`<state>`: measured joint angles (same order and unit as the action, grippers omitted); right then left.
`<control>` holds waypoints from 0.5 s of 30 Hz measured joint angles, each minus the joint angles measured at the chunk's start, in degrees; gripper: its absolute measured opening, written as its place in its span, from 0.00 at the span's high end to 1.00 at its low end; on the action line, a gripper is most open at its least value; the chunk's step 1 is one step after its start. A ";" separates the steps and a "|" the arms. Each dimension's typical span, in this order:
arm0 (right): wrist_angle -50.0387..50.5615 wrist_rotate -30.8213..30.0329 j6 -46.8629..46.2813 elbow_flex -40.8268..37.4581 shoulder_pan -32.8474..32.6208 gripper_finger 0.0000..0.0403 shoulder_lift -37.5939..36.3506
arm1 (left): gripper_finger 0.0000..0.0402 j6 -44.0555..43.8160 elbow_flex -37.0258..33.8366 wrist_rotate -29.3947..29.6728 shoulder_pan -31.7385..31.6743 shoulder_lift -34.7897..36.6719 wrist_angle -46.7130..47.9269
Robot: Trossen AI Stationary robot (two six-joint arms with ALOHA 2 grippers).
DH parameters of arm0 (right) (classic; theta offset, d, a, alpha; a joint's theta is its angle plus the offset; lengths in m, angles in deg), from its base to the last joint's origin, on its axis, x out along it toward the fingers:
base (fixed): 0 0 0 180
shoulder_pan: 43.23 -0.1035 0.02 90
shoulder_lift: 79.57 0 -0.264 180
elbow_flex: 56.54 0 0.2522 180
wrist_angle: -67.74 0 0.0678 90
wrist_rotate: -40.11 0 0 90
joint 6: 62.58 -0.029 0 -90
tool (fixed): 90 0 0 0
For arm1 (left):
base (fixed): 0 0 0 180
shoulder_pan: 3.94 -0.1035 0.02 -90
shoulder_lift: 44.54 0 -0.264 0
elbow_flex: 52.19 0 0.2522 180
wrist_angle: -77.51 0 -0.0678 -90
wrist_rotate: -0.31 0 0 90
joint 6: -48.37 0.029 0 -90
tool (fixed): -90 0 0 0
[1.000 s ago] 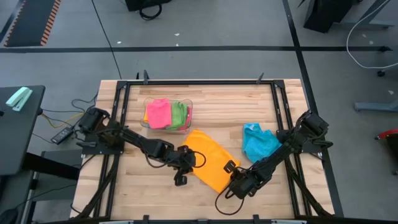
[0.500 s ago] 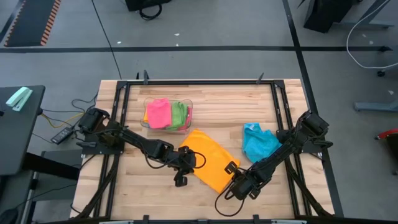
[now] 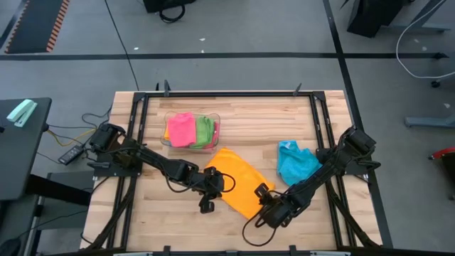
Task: Fold microfiber towels
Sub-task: Fold the orange microfiber towel
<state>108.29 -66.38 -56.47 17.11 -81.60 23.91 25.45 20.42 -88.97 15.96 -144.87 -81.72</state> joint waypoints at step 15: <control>-8.54 -4.72 6.87 -6.97 1.22 0.62 -0.28 | 0.96 0.02 0.00 0.02 -0.02 0.00 0.00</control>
<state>99.75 -71.11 -49.60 10.14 -80.38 23.62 25.48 20.42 -88.96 15.94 -144.87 -81.72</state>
